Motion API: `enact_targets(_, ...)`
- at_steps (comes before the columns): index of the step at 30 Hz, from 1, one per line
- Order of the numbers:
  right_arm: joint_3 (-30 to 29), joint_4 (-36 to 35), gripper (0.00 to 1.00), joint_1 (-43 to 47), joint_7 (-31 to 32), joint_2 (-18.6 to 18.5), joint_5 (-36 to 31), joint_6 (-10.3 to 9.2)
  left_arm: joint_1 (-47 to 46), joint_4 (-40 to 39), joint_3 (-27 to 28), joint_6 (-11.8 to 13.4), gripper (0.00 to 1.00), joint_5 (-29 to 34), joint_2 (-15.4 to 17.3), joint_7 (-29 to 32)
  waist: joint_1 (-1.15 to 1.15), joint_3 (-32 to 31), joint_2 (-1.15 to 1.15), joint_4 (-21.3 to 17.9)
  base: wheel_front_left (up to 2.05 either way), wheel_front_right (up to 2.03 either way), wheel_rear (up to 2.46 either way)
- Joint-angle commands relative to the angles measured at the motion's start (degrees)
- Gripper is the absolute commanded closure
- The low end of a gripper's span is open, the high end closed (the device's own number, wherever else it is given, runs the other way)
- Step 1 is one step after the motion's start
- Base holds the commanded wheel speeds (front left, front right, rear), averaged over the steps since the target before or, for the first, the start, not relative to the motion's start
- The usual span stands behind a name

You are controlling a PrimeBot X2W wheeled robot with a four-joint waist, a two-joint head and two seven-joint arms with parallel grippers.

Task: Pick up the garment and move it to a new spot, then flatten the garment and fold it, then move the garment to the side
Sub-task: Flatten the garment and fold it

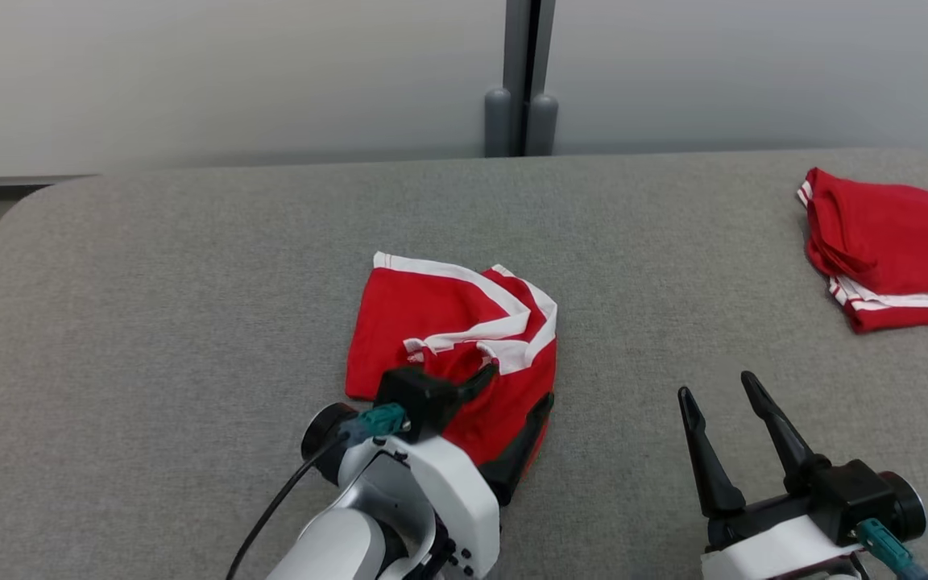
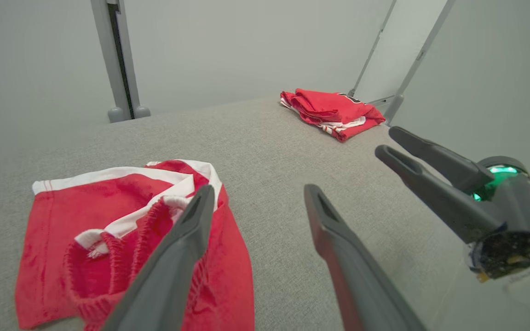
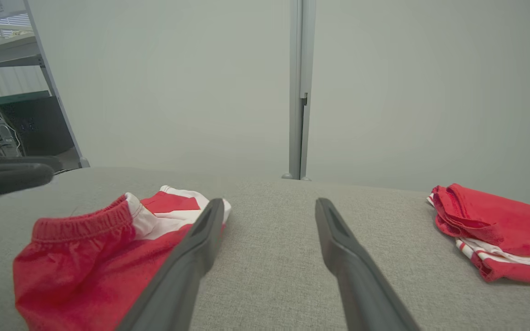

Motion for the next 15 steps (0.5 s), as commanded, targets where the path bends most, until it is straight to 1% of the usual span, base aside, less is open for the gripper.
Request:
enact_targets(1, -0.3, -0.3, 0.0, -0.9, 0.0, -0.3, -0.4, -0.13, -1.6, 0.5, -0.2, 1.1, 0.0, -0.7, 0.3, 1.4, 0.0, 2.7, 0.0, -2.0, 0.0, 0.0, 0.0)
enact_targets(4, -0.5, -0.7, 0.0, -2.2, 0.0, -0.2, -0.7, -0.13, -3.9, 2.5, -0.1, 3.2, 0.0, -0.8, 0.2, 5.0, 0.0, 4.8, 0.0, -3.1, 0.0, 0.0, 0.0)
enact_targets(6, -0.6, -0.8, 0.0, -2.7, 0.0, 0.0, -0.7, -0.13, -5.5, 3.9, 0.1, 4.4, 0.0, 0.4, 1.0, 6.2, 0.0, 5.9, 0.0, -3.8, 0.0, 0.0, 0.0)
enact_targets(11, -1.1, -0.9, 0.0, -3.5, 0.0, 0.6, -0.5, -0.13, -6.7, 6.0, 0.9, 4.8, 0.0, -0.2, 1.6, 7.6, 0.0, 7.2, 0.0, -4.6, 0.0, 0.0, 0.0)
enact_targets(15, -0.5, -0.5, 0.0, -4.1, 0.0, 1.0, -0.4, -0.13, -8.3, 7.7, 2.6, 5.1, 0.0, -1.2, 1.8, 6.3, 0.0, 7.7, 0.0, -5.5, 0.0, 0.0, 0.0)
